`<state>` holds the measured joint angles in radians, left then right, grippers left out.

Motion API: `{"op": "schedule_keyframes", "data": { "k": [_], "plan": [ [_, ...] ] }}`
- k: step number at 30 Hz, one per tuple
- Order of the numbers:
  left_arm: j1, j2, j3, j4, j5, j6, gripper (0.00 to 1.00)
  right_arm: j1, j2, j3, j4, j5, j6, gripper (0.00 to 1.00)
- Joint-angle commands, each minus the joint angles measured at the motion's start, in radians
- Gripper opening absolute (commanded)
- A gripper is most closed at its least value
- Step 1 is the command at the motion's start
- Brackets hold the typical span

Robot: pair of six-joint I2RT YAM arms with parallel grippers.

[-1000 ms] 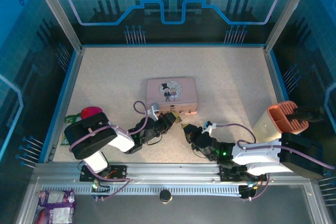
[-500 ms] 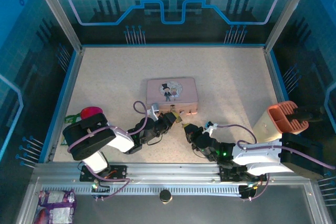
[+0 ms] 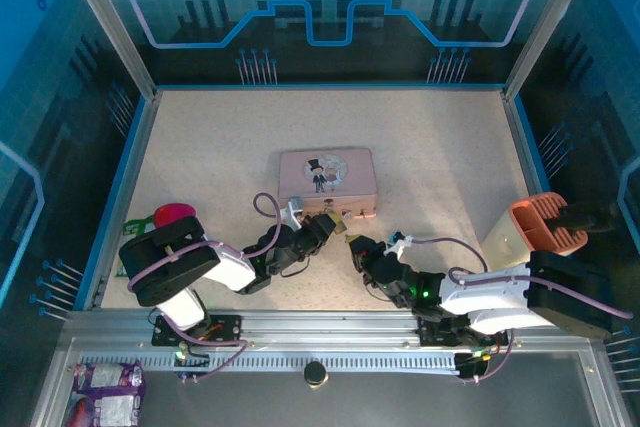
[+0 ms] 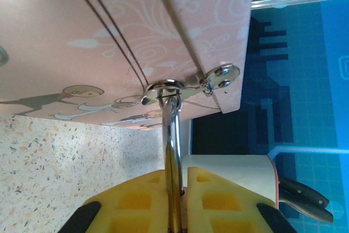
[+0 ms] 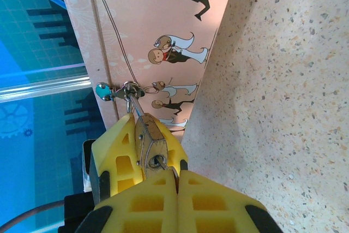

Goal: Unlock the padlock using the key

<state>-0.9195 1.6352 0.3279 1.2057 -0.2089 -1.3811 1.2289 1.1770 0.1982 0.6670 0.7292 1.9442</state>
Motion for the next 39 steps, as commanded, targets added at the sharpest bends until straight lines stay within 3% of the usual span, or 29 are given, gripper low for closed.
{"op": "schedule_keyframes", "data": {
  "k": [1,11,25,27,31,33,36,39],
  "plan": [
    [-0.024,-0.047,0.038,0.119,0.022,0.035,0.00,0.009,0.015,0.026,0.044,0.028,-0.018,0.00],
    [-0.033,-0.070,0.014,0.091,0.023,0.052,0.00,-0.015,-0.018,0.049,0.001,0.004,-0.052,0.00],
    [-0.075,-0.147,0.040,-0.049,-0.005,0.109,0.00,-0.087,0.014,0.053,0.077,-0.092,-0.163,0.00],
    [-0.073,-0.175,0.043,-0.113,-0.024,0.124,0.00,-0.107,-0.026,0.047,0.012,-0.124,-0.220,0.13],
    [-0.072,-0.256,0.075,-0.327,-0.073,0.161,0.00,-0.176,-0.161,0.068,-0.253,-0.250,-0.388,0.52],
    [-0.067,-0.286,0.059,-0.347,-0.099,0.169,0.00,-0.232,-0.214,0.037,-0.230,-0.346,-0.492,0.54],
    [-0.059,-0.330,0.056,-0.433,-0.118,0.177,0.00,-0.302,-0.321,0.086,-0.444,-0.467,-0.657,0.56],
    [-0.055,-0.353,0.066,-0.475,-0.126,0.185,0.00,-0.300,-0.372,0.190,-0.653,-0.492,-0.922,0.53]
  ]
}}
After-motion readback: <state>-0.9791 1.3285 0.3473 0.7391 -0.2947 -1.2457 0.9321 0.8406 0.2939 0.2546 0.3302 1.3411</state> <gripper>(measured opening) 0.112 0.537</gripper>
